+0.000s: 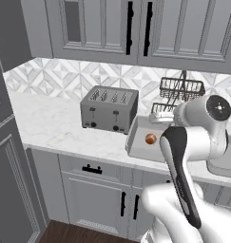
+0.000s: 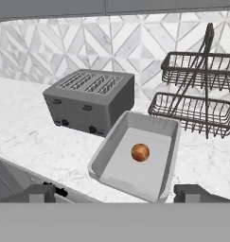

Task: Place one onion and one chicken drumstick in each tupperware on the nearby counter, to pack two identical lunches.

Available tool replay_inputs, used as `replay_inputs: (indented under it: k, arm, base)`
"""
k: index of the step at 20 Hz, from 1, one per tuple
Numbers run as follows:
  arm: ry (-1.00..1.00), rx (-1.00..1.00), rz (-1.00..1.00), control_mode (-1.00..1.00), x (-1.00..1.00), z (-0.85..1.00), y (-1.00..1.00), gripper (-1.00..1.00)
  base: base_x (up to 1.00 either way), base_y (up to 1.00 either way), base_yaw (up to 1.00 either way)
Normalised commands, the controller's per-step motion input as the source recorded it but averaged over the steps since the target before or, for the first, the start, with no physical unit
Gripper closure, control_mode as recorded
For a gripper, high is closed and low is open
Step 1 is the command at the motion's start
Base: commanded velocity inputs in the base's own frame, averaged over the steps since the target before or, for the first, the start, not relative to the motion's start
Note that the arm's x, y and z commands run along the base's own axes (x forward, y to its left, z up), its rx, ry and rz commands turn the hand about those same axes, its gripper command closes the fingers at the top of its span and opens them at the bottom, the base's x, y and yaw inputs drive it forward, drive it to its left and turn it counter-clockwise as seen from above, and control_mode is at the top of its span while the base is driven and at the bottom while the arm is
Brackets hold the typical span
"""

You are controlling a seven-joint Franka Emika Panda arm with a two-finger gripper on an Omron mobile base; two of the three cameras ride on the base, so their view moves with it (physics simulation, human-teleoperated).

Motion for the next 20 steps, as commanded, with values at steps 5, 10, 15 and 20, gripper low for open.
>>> replay_inputs:
  k: [5,10,15,20]
  arm:
    - [-0.02,0.0,0.0,1.0,-0.4,0.03,0.0,-1.0]
    - [0.0,0.0,0.0,1.0,0.0,0.0,0.0,-1.0]
    - [0.0,0.0,0.0,1.0,0.0,0.0,0.0,-1.0]
    - [0.0,0.0,0.0,1.0,0.0,0.0,0.0,-1.0]
  base:
    - [-0.6,-0.03,0.0]
    - [-1.0,0.17,0.24]
    - [-0.97,0.33,0.63]
    - [-0.47,0.5,0.69]
